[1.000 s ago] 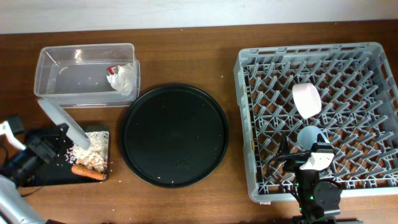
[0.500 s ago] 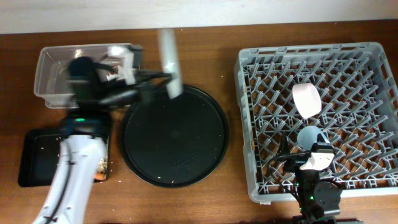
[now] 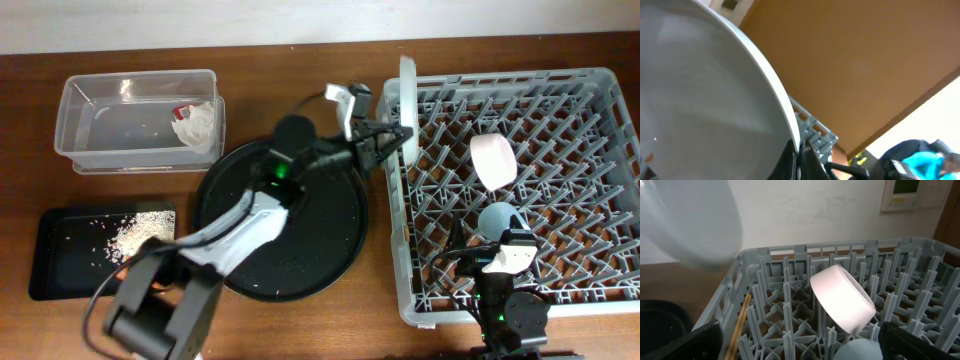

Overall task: Sort waste into correct bins and load items into the dishwasher rack
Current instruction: 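Carry the emptied plate right and stand it upright in the rack, then open the left gripper and retract it back toward the black tray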

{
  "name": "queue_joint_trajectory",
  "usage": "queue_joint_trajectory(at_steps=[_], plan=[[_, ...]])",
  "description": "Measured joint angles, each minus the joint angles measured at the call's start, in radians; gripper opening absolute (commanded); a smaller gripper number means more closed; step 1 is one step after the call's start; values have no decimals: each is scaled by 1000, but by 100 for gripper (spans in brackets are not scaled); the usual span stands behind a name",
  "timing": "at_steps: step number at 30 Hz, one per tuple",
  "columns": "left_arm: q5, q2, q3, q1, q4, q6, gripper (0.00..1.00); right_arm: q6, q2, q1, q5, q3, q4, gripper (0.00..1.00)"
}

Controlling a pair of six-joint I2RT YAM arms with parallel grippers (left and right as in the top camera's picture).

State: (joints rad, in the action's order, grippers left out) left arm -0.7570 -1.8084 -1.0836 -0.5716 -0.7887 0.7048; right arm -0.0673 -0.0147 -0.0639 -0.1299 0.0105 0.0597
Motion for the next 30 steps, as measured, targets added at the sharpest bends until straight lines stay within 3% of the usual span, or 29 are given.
queue_joint_trajectory(at_steps=[6,9,11,13,14,23,27,30], plan=[[16,-82,0,-16,-3,68,2,0,0,0,0,0,0,98],[34,-83,0,-15,6,71,22,0,0,0,0,0,0,98],[45,-83,0,-15,8,32,40,0,0,0,0,0,0,98],[48,-83,0,-15,14,-12,66,0,0,0,0,0,0,98],[51,-83,-1,-13,30,-35,99,0,0,0,0,0,0,98],[53,-10,-1,77,403,-209,99,0,0,0,0,0,0,98],[109,195,-5,139,777,-348,99,0,1,0,0,0,0,98],[231,368,-6,161,1003,-447,99,0,1,0,0,0,0,98]])
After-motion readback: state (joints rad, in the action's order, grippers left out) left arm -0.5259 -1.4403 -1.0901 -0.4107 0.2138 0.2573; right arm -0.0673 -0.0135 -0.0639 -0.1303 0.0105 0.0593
